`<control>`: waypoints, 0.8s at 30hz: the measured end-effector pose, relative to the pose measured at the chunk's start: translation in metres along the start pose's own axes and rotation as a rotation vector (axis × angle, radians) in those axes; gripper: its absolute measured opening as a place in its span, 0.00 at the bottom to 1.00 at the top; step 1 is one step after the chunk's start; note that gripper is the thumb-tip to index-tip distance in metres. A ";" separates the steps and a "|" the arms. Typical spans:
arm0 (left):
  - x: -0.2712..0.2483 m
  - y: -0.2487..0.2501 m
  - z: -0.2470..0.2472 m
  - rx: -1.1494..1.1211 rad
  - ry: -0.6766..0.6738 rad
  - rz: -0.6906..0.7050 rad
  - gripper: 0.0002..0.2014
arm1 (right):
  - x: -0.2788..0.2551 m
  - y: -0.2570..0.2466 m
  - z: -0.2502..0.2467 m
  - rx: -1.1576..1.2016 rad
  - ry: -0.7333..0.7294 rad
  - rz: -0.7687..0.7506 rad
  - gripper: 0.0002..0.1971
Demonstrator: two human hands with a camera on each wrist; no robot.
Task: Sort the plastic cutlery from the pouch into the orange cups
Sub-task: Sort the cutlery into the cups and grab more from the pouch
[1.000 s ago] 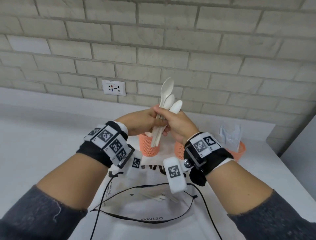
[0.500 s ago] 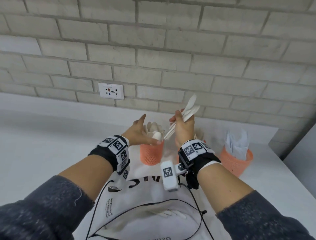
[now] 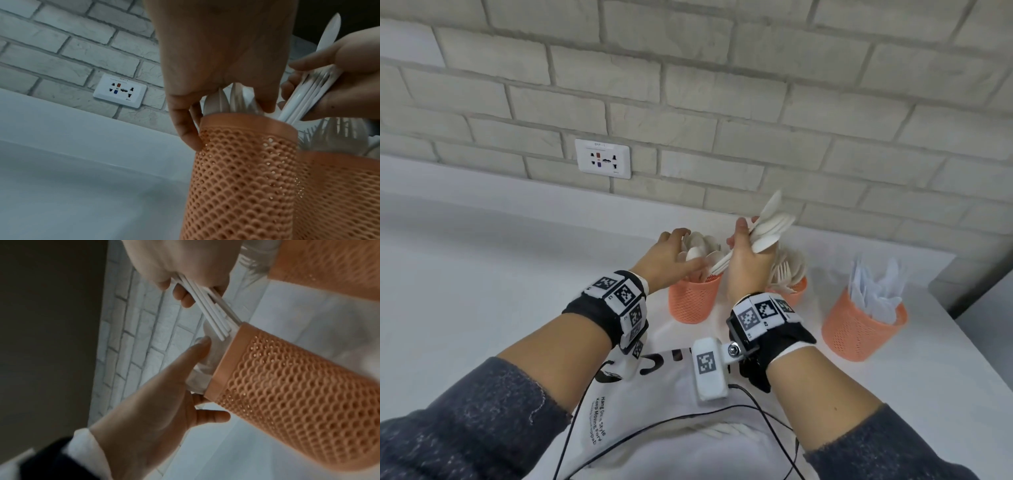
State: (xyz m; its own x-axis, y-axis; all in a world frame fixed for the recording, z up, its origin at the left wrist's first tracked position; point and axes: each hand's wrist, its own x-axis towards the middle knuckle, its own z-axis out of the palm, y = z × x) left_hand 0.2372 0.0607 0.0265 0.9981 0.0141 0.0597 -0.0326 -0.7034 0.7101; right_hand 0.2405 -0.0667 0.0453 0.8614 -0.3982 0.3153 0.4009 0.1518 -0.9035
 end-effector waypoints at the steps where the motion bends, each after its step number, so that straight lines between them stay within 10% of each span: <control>1: 0.000 0.001 0.000 -0.001 -0.004 -0.012 0.40 | -0.001 -0.002 0.000 -0.011 0.004 -0.022 0.12; 24: -0.005 0.007 -0.003 -0.081 -0.079 -0.092 0.34 | -0.007 0.024 -0.005 -0.145 -0.179 0.197 0.02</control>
State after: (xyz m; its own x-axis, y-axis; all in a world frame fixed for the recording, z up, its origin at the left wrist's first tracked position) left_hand 0.2314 0.0583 0.0331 0.9980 0.0180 -0.0612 0.0585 -0.6423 0.7642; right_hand 0.2427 -0.0644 0.0197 0.9646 -0.2060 0.1647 0.1833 0.0747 -0.9802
